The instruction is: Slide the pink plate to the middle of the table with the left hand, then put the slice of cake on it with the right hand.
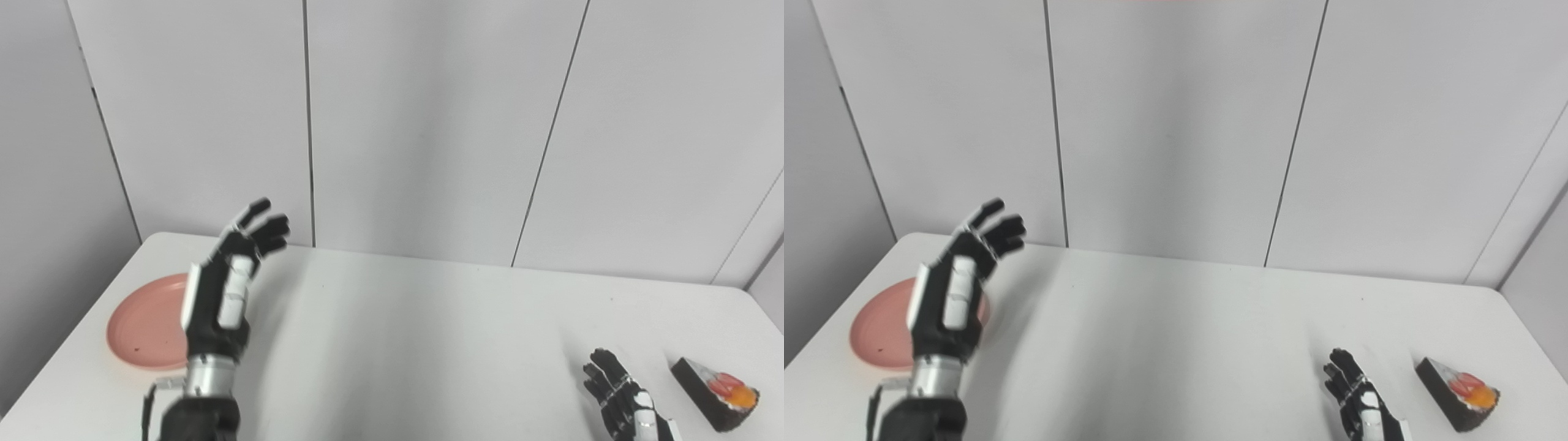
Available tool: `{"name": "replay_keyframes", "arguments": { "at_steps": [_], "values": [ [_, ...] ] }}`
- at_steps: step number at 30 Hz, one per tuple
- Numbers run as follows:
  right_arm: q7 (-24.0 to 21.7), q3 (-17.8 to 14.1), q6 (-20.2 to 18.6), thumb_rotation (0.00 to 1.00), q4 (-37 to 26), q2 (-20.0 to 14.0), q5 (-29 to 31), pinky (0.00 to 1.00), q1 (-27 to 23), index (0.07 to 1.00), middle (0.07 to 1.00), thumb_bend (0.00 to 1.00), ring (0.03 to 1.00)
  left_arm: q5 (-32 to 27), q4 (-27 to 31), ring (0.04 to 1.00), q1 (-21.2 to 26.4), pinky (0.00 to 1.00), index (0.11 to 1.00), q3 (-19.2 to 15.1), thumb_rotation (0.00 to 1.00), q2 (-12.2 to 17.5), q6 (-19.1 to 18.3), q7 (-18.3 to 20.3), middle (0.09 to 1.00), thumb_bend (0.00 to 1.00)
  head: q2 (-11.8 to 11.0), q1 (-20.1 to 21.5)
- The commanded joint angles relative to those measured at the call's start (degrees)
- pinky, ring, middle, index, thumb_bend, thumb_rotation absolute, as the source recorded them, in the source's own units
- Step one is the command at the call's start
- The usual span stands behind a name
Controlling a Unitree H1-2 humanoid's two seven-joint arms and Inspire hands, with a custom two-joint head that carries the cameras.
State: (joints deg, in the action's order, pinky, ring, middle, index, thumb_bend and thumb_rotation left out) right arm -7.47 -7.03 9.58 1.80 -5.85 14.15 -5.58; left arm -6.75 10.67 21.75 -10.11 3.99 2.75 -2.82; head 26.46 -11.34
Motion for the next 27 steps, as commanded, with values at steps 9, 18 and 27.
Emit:
{"name": "replay_keyframes", "arguments": {
  "at_steps": [9,18,27],
  "values": [
    [-0.2,0.2,-1.7,0.92,-1.7,0.5,1.6,0.92,0.5,0.793,0.874,0.77,0.878,-1.5,-1.5,0.702,7.9,0.64,0.720,-5.9,0.78,13.1,-7.6,0.1,0.704,0.85,2.2,-0.1],
    [0.1,-0.1,-3.3,0.91,-2.7,-0.5,1.1,0.91,0.5,0.772,0.853,0.77,0.865,3.0,-14.9,0.745,10.1,0.68,0.870,-7.0,0.82,21.8,-2.3,0.3,0.788,0.80,2.0,-1.7],
    [0.3,-0.2,-4.4,0.93,-4.3,-0.9,0.1,0.88,1.1,0.757,0.828,0.75,0.835,2.3,-29.8,0.832,13.0,0.77,0.999,-9.0,0.88,27.4,2.4,0.1,0.915,0.79,2.3,-2.5]
  ]
}}
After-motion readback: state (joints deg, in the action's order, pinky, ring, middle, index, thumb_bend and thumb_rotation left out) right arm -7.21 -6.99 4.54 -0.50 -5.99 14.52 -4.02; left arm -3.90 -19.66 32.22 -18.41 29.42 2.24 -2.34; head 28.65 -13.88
